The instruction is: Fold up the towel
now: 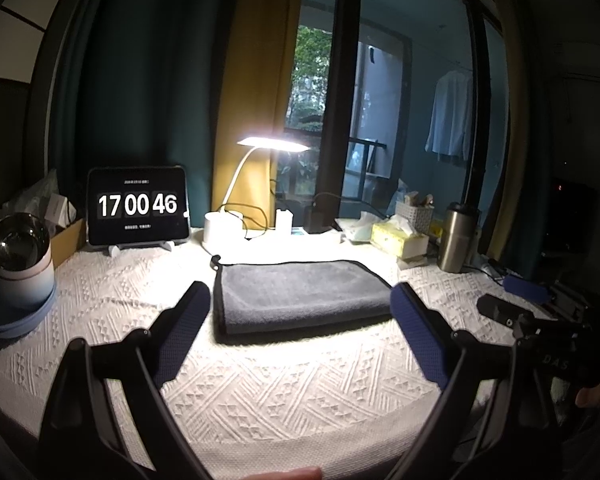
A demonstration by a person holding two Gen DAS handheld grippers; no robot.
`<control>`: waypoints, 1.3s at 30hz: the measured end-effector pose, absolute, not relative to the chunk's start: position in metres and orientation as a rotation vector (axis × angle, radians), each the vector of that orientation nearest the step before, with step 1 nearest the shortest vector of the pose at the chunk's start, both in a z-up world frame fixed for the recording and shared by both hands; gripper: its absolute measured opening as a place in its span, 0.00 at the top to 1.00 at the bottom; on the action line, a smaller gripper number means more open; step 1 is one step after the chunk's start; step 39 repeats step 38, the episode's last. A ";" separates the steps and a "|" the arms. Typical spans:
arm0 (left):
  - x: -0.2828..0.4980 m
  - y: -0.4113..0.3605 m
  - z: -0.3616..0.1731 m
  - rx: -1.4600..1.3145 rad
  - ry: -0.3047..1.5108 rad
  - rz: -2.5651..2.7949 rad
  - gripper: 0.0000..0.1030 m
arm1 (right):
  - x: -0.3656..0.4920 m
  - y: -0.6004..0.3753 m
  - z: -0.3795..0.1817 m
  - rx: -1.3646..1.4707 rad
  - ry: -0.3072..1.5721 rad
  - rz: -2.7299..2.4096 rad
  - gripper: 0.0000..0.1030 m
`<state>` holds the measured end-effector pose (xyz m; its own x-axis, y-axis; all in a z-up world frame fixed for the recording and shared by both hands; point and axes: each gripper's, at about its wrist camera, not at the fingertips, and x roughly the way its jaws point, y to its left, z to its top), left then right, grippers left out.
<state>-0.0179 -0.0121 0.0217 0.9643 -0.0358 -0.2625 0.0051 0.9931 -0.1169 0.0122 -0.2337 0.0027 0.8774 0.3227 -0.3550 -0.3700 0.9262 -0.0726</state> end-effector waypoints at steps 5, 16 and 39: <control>-0.019 -0.013 0.020 -0.115 0.268 -0.021 0.10 | 0.012 -0.235 0.001 -0.139 0.348 0.360 0.41; -0.019 -0.014 0.020 -0.116 0.270 -0.021 0.10 | 0.013 -0.236 0.000 -0.139 0.350 0.361 0.41; -0.020 -0.012 0.017 -0.120 0.268 -0.020 0.10 | 0.012 -0.230 -0.004 -0.140 0.357 0.375 0.41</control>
